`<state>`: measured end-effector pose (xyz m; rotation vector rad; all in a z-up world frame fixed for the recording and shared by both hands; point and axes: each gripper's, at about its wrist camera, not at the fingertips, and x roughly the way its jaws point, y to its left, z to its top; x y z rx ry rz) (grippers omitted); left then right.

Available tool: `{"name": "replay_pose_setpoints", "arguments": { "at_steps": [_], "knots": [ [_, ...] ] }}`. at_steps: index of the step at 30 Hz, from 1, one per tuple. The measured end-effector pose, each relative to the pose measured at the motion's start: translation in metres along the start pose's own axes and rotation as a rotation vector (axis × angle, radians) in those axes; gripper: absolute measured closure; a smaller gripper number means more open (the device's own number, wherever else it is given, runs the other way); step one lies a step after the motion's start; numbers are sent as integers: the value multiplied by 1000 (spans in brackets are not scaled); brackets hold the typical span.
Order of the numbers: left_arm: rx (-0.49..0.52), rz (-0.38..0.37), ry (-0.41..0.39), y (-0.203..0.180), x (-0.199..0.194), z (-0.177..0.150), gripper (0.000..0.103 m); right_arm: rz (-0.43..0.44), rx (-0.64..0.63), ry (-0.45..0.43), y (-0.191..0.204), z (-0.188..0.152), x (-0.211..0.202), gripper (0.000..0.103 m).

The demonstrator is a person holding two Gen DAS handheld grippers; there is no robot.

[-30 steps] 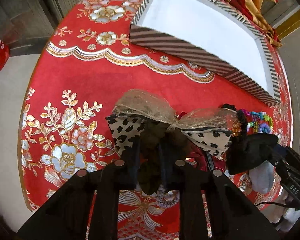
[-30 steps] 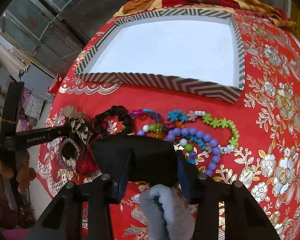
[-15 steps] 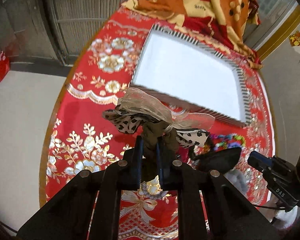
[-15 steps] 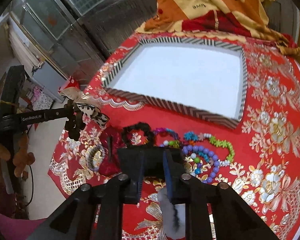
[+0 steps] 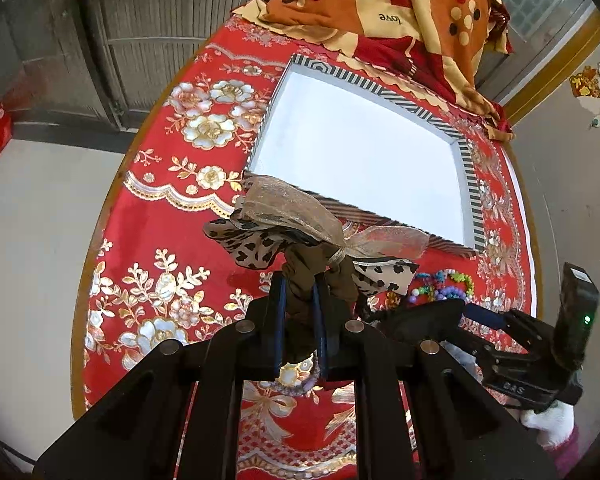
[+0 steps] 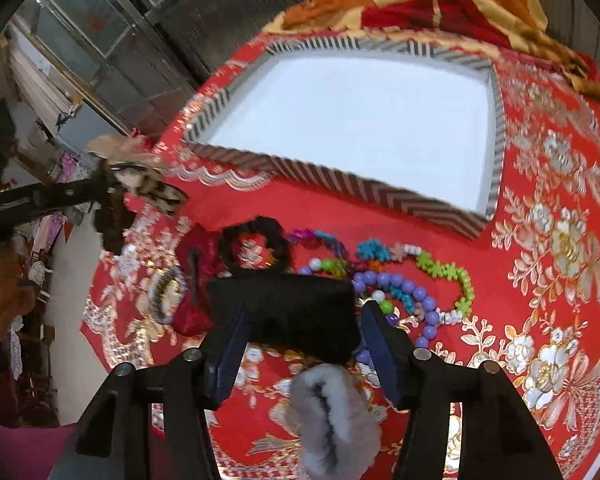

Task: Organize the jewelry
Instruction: 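Carry both items over the white tray while left gripper releases the bow inside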

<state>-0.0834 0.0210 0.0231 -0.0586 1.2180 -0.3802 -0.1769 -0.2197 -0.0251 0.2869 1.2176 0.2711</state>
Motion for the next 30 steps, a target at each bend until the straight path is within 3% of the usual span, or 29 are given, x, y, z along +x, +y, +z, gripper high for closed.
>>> {"name": "replay_pose_setpoints", "arguments": {
  "at_steps": [3, 7, 9, 22, 30],
  "knots": [
    [-12, 4, 12, 2, 3, -1, 92, 15, 13, -1, -9, 2, 12, 49],
    [-19, 2, 21, 3, 4, -2, 92, 49, 4, 9, -9, 2, 22, 82],
    [-21, 2, 16, 4, 2, -1, 92, 66, -20, 1, -3, 1, 15, 91],
    [-9, -29, -63, -9, -14, 41, 92, 100, -7, -192, 10, 42, -61, 91],
    [10, 9, -75, -27, 14, 79, 92, 76, 91, -243, -4, 78, -52, 91]
  ]
}}
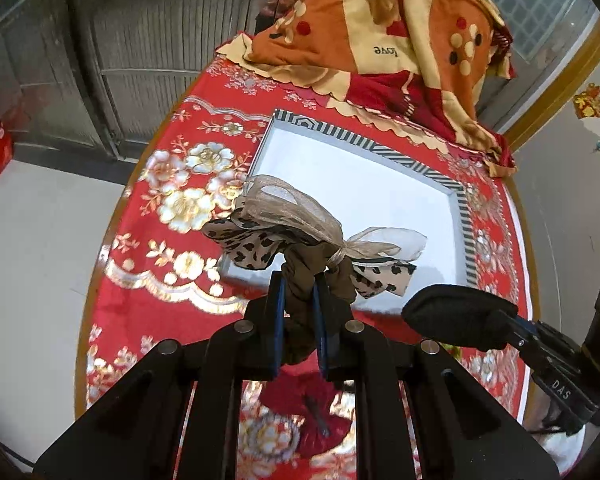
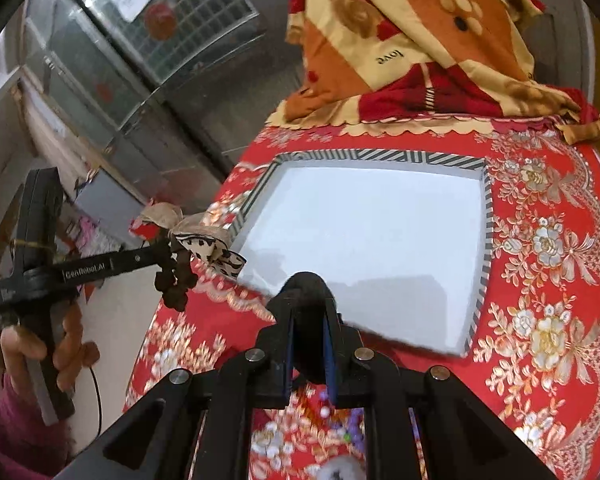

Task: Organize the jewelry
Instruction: 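Carry both items over the white tray while left gripper releases the bow inside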

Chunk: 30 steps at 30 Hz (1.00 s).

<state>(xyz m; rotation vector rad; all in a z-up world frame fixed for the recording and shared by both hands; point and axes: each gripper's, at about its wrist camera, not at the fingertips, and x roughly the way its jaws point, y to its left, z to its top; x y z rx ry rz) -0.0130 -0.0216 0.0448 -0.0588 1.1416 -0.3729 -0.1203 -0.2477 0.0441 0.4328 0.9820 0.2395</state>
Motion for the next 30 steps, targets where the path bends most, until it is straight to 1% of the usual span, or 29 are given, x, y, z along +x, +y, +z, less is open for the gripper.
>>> {"name": "replay_pose_setpoints", "arguments": {
  "at_steps": [4, 8, 14, 23, 26, 30],
  "knots": [
    [7, 30, 13, -3, 25, 19, 92, 7, 54, 15, -14, 13, 22, 91],
    [13, 51, 29, -6, 48, 32, 92, 13, 122, 65, -31, 21, 50, 91],
    [3, 90, 91, -1, 85, 35, 92, 27, 143, 139, -41, 25, 82, 91],
    [-3, 128, 140, 8, 102, 30, 91, 50, 153, 263, -38, 20, 124, 91],
    [-15, 133, 165, 13, 106, 24, 91, 47, 127, 282, -30, 19, 131, 91],
    [-23, 132, 178, 17, 105, 16, 91, 59, 130, 292, -31, 20, 132, 91]
  ]
}}
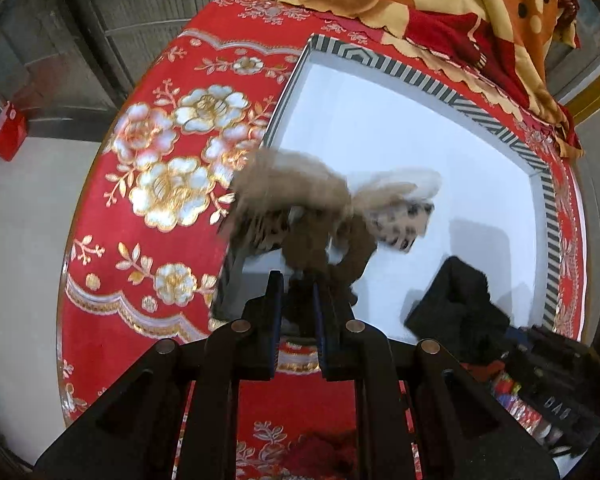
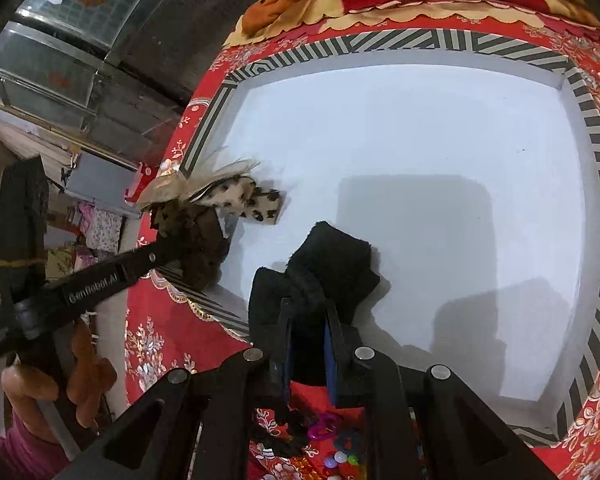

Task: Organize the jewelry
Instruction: 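Carry both items over the white tray while left gripper releases the bow inside, then open the right gripper to drop the black pouch into the tray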

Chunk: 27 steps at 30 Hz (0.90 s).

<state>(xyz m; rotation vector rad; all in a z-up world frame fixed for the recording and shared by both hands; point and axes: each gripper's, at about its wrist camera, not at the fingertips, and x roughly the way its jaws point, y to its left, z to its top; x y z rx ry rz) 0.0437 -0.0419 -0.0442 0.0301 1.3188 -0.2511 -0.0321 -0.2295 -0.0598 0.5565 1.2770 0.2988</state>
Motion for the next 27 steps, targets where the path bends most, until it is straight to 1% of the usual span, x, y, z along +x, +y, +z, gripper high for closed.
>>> {"name": "replay_pose_setpoints", "arguments": {
  "at_steps": [3, 6, 7, 8, 10, 11, 13, 15, 19, 22, 27],
  "knots": [
    [-9, -9, 8, 2, 0, -7, 91, 24, 13, -9, -3, -1, -9, 91],
    [-1, 0, 1, 1, -3, -11, 90, 26, 11, -30, -4, -4, -21, 88],
    [-6, -2, -3, 1, -5, -11, 86, 24, 7, -39, -3, -4, -25, 87],
    [-8, -7, -15, 0, -8, -12, 84, 20, 0, -54, -1, -6, -31, 87],
    [-7, -5, -43, -1, -15, -13, 74, 10, -15, -83, 2, -9, -42, 85],
    [-8, -7, -56, 0, -20, -14, 71, 0, -29, -104, 5, -11, -50, 85],
    [-14, -20, -82, 0, -31, -15, 62, -16, -60, -144, 11, -15, -62, 84],
    [-22, -33, -108, 0, -44, -17, 58, -36, -91, -178, 18, -19, -74, 84],
    [-13, -33, -148, -4, -65, -25, 58, -79, -140, -214, 32, -29, -90, 84],
    [5, -32, -175, -8, -78, -35, 58, -46, -153, -271, 41, -41, -108, 84],
    [34, -13, -217, -12, -97, -52, 58, -27, -178, -336, 56, -63, -126, 84]
  ]
}}
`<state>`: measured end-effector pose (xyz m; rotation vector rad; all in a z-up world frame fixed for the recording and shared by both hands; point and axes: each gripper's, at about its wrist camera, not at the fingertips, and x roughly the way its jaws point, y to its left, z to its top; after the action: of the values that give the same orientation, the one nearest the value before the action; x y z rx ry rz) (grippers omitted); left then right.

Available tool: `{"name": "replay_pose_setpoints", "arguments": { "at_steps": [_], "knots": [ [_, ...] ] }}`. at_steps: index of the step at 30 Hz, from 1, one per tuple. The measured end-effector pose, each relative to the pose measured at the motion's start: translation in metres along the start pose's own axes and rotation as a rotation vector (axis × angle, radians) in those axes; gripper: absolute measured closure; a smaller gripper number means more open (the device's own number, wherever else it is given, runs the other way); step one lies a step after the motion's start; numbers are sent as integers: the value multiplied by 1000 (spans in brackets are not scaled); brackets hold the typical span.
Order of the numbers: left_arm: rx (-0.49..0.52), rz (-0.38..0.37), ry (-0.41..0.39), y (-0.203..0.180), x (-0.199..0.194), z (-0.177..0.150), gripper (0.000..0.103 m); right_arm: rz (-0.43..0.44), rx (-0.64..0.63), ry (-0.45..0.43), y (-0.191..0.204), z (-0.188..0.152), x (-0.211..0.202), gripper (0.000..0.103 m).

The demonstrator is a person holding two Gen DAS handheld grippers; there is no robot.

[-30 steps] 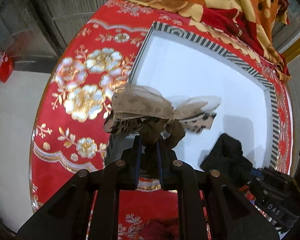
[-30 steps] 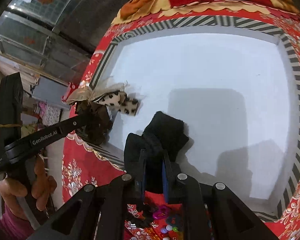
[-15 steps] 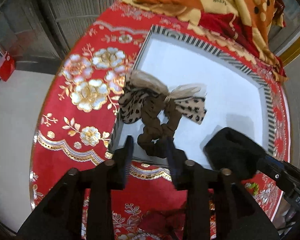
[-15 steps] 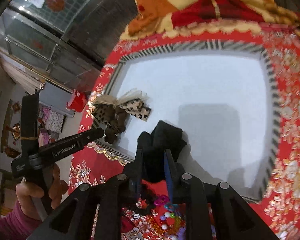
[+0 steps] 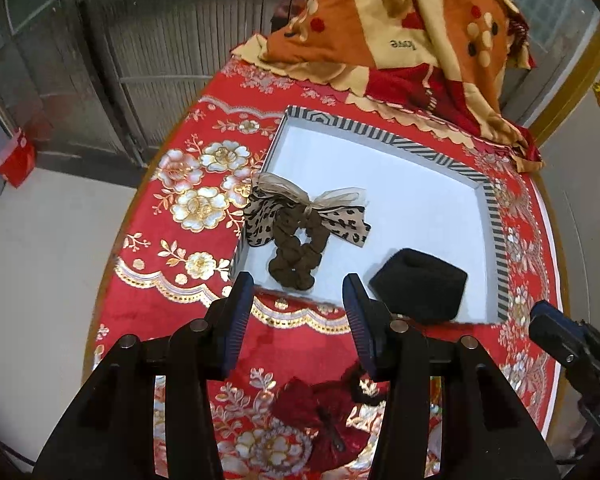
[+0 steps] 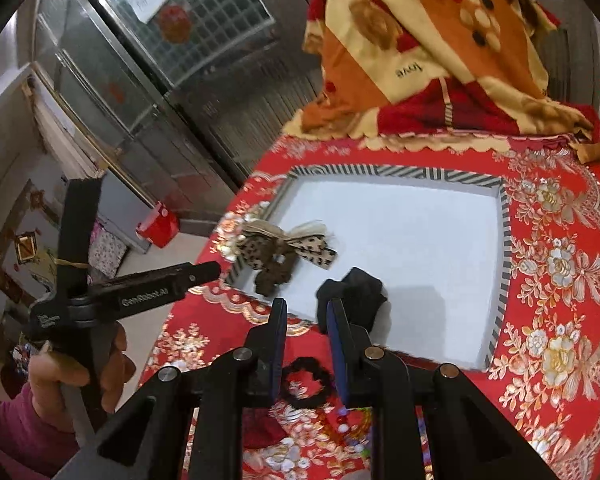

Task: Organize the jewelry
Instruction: 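Open the right gripper to drop the black pouch into the tray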

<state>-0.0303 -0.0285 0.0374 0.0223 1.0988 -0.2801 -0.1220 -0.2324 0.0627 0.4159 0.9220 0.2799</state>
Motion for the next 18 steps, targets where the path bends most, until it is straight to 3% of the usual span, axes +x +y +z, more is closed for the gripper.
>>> {"name": "replay_pose_setpoints", "arguments": {
  "at_steps": [6, 10, 18],
  "knots": [
    [10, -3, -28, 0, -19, -13, 58, 2, 12, -10, 12, -18, -16, 84],
    [22, -4, -45, -1, -30, -22, 58, -42, -8, -8, 20, -31, -25, 61],
    [48, -13, -55, -3, -45, -43, 58, -83, 11, -59, 29, -50, -51, 61]
  ]
}}
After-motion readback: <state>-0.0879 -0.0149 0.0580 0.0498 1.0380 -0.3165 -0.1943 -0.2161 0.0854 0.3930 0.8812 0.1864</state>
